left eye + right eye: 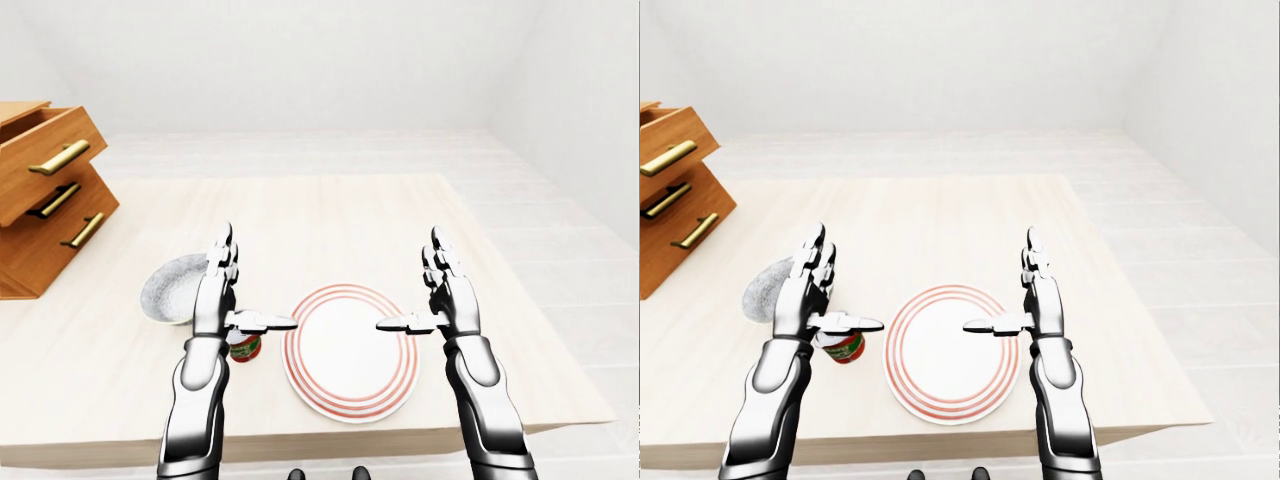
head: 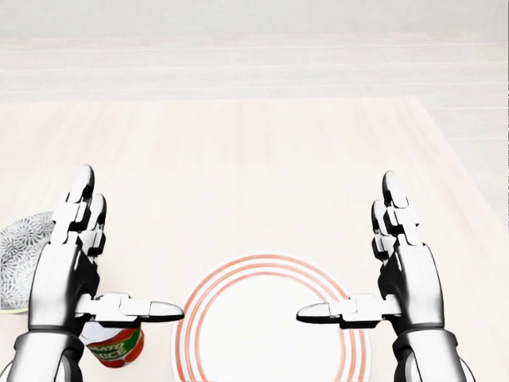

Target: Put the bowl on the plate.

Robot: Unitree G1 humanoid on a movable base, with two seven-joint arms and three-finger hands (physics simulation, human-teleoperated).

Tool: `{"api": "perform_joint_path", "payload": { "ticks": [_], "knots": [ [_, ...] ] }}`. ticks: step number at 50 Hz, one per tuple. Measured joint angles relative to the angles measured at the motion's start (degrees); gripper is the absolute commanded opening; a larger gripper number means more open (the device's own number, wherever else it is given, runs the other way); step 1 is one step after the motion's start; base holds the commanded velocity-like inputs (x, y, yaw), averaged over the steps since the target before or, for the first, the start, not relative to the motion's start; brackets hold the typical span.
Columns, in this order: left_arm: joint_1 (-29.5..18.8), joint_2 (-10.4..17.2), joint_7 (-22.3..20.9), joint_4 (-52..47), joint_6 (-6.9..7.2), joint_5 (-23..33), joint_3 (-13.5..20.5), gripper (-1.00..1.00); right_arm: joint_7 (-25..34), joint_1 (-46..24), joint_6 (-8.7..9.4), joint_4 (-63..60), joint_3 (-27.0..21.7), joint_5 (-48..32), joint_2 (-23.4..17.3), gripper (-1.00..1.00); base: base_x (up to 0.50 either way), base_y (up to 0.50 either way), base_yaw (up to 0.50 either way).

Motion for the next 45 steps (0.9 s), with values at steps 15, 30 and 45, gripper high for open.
{"api": "perform_joint_path", "payload": {
  "ticks": [15, 30, 45],
  "knots": [
    [-0.7, 0.0, 0.0, -0.1, 0.00, 0.3, -0.1, 1.00, 0.2, 0.2, 0.00, 0.0, 0.0, 0.1, 0.0, 1.00, 0.10, -0.24, 0.00],
    [-1.0, 0.3, -0.1, -0.3, 0.00, 0.6, 0.1, 1.00, -0.3, 0.3, 0.00, 0.1, -0.1, -0.3, 0.0, 1.00, 0.03, -0.07, 0.00],
    [-3.8, 3.9, -1.0, -1.2, 0.00, 2.8, 4.0, 1.00, -0.6, 0.5, 0.00, 0.1, 0.0, -0.6, 0.1, 1.00, 0.00, 0.00, 0.00]
  ]
}}
